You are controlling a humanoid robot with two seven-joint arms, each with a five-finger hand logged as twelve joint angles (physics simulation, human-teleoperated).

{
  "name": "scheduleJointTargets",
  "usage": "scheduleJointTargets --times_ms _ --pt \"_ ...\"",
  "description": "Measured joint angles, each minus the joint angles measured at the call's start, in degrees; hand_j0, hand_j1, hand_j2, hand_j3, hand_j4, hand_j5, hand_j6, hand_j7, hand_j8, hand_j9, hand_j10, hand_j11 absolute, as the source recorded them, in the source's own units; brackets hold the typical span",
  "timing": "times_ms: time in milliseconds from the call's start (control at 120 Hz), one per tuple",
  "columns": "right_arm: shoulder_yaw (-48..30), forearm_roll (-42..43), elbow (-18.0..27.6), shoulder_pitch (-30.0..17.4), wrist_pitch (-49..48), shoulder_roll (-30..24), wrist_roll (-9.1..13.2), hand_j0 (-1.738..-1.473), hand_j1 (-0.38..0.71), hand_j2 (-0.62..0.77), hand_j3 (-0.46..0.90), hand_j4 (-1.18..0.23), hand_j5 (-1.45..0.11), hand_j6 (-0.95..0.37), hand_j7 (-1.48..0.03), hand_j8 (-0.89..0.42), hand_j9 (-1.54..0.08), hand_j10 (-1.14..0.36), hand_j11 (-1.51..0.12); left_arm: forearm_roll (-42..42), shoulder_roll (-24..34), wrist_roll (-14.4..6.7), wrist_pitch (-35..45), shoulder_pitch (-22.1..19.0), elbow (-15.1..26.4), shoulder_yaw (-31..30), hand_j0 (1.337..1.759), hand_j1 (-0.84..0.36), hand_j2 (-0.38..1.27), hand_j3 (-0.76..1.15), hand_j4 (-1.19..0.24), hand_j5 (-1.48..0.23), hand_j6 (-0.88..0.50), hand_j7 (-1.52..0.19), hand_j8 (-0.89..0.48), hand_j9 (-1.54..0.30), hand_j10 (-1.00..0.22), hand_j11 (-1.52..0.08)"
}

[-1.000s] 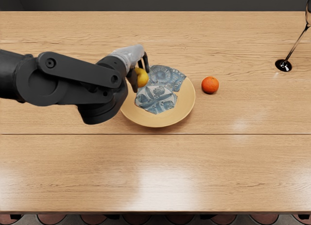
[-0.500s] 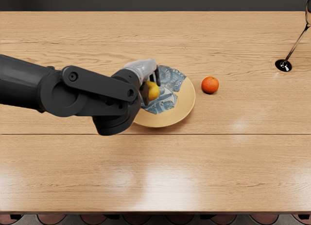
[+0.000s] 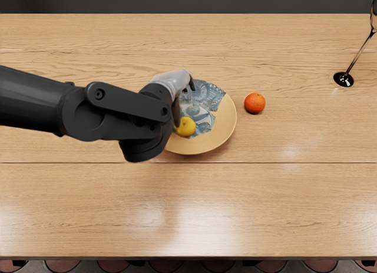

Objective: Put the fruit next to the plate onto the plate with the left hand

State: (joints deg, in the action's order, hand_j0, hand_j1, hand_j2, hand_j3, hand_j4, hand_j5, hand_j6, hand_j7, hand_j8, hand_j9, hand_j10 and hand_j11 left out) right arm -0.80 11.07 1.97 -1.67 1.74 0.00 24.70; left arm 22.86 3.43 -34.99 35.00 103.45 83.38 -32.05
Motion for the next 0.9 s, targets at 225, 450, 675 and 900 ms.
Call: scheduleJointTargets --times_ms 225,450,675,900 --pt "0.0 0.0 0.0 0.0 0.0 0.0 0.0 -1.658 -0.35 0.0 0.0 0.0 0.0 0.0 0.0 0.0 0.0 0.0 0.0 -1.3 2.2 0.0 0.0 0.3 -0.8 0.4 1.658 0.17 0.06 0.0 -0.16 -0.21 -0.15 -0.21 -0.16 -0.21 -0.16 -0.21" --pt "0.0 0.0 0.0 0.0 0.0 0.0 0.0 -1.658 -0.35 0.0 0.0 0.0 0.0 0.0 0.0 0.0 0.0 0.0 0.0 -2.9 9.4 0.0 -1.5 -0.1 -0.3 5.8 1.658 0.27 0.02 0.0 -0.07 -0.09 -0.07 -0.09 -0.07 -0.09 -0.07 -0.09" --pt "0.0 0.0 0.0 0.0 0.0 0.0 0.0 -1.658 -0.35 0.0 0.0 0.0 0.0 0.0 0.0 0.0 0.0 0.0 0.0 -3.2 15.9 0.0 -8.7 -2.7 1.5 13.6 1.658 0.3 0.01 0.0 -0.04 -0.05 -0.04 -0.05 -0.04 -0.05 -0.04 -0.05" --pt "0.0 0.0 0.0 0.0 0.0 0.0 0.0 -1.658 -0.35 0.0 0.0 0.0 0.0 0.0 0.0 0.0 0.0 0.0 0.0 -3.2 22.0 0.0 -17.2 -7.5 2.8 22.0 1.658 0.31 0.01 0.0 -0.03 -0.04 -0.03 -0.04 -0.03 -0.04 -0.03 -0.04"
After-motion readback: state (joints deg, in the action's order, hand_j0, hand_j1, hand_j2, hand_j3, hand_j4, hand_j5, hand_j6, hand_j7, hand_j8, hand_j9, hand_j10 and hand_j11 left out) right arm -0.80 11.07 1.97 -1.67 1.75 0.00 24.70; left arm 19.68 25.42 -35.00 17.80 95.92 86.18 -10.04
